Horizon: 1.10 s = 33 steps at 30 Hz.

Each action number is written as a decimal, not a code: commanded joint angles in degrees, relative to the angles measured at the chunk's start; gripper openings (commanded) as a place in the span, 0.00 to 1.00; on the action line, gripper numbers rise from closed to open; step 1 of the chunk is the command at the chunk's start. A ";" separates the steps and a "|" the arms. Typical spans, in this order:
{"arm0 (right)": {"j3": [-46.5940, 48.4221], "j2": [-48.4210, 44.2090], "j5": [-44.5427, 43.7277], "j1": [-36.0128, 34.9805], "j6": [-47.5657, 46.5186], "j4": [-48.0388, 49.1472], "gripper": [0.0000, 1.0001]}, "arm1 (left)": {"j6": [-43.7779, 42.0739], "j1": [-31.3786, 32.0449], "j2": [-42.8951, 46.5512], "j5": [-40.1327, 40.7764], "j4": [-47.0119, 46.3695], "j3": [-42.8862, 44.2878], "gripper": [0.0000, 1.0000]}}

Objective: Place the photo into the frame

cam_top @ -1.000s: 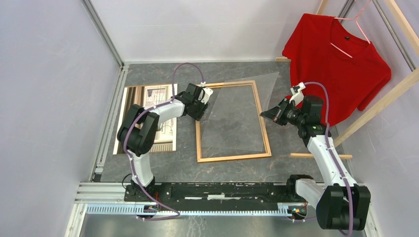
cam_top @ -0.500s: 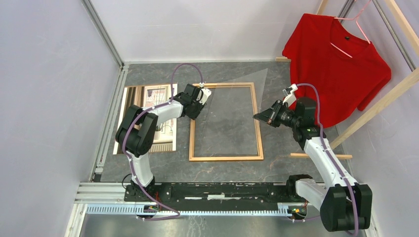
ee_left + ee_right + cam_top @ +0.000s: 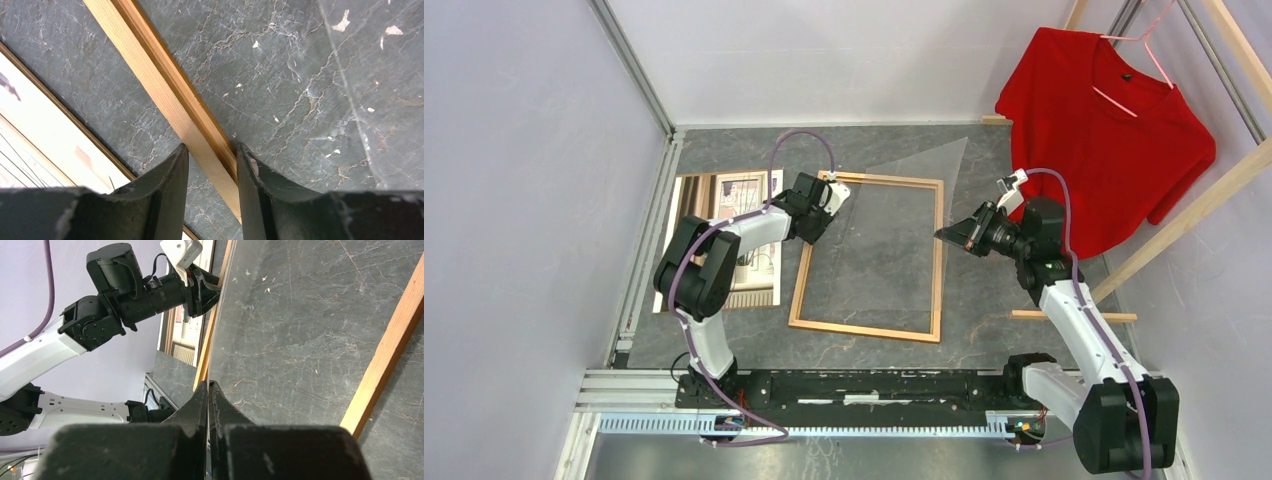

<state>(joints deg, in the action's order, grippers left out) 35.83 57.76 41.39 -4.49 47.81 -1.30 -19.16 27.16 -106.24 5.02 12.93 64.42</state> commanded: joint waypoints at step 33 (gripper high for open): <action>16.87 10.19 -1.25 -16.04 15.43 22.93 0.00 | 4.23 -27.07 9.17 -5.56 16.64 9.13 1.00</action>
<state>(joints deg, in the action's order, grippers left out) 53.23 68.93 39.48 -20.38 61.34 14.61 -15.70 0.71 -98.35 -2.55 30.87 75.44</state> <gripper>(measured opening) 0.006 0.996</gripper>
